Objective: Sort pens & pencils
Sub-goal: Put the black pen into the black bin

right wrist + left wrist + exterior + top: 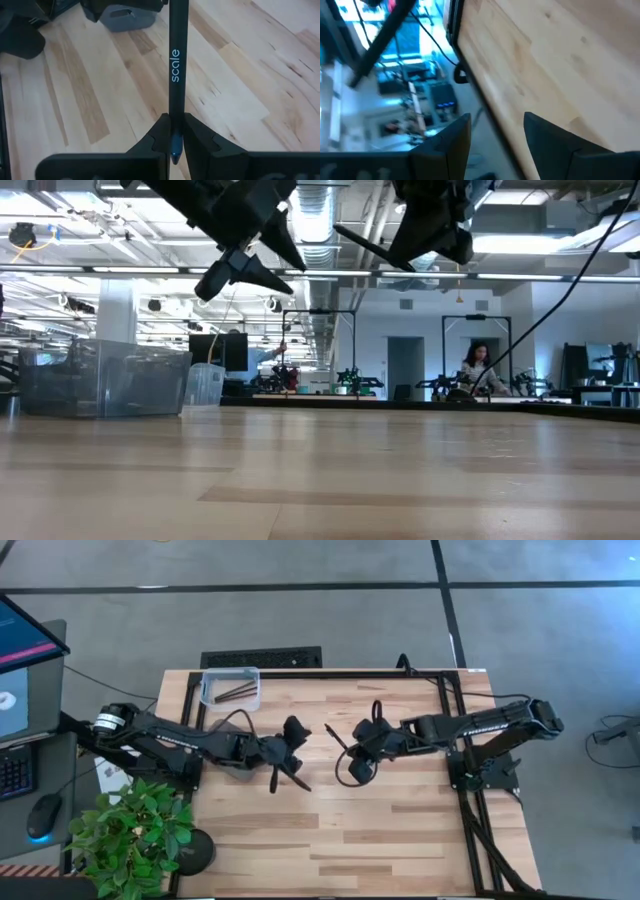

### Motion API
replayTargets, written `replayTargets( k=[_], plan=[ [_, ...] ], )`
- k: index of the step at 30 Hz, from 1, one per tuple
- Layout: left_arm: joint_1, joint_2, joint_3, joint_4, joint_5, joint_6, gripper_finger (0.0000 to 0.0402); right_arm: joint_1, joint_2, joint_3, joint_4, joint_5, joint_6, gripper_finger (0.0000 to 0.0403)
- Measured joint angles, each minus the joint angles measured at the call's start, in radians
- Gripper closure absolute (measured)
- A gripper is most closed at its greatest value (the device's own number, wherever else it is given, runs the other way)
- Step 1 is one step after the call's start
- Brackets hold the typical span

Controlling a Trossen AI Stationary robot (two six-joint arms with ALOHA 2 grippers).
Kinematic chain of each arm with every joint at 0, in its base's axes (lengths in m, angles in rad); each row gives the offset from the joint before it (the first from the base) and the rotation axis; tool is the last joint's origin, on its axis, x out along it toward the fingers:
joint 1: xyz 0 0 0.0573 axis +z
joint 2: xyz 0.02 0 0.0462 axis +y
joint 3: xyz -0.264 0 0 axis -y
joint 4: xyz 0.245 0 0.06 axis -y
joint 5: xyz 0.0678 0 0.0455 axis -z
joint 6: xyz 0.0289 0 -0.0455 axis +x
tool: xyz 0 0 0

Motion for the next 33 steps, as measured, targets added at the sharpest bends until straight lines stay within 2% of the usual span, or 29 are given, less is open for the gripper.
replayTargets(
  k=[4,10,18,24,28,33],
  plan=[
    [-0.013,0.0,0.0,0.068,-0.075,0.177,0.0226,-0.021,0.0,0.0,0.0,-0.002,0.013,0.0346],
    [-0.031,0.0,0.0,0.226,-0.145,0.34,0.0226,-0.062,0.0,0.0,0.005,-0.002,0.034,0.0346],
    [-0.033,0.0,0.0,0.278,-0.143,0.534,0.0226,-0.107,0.0,0.0,0.109,-0.101,0.029,0.0346],
    [-0.033,0.0,0.0,0.357,-0.144,0.66,0.023,-0.132,0.0,0.0,0.172,-0.126,0.01,0.0346],
    [-0.033,0.0,0.0,0.437,-0.14,0.709,0.0237,-0.153,0.0,0.0,0.177,-0.126,0.008,0.0346],
    [-0.016,0.0,0.0,0.442,-0.102,0.753,0.0244,-0.158,0.0,0.0,0.206,-0.179,0.008,0.0346]
  ],
)
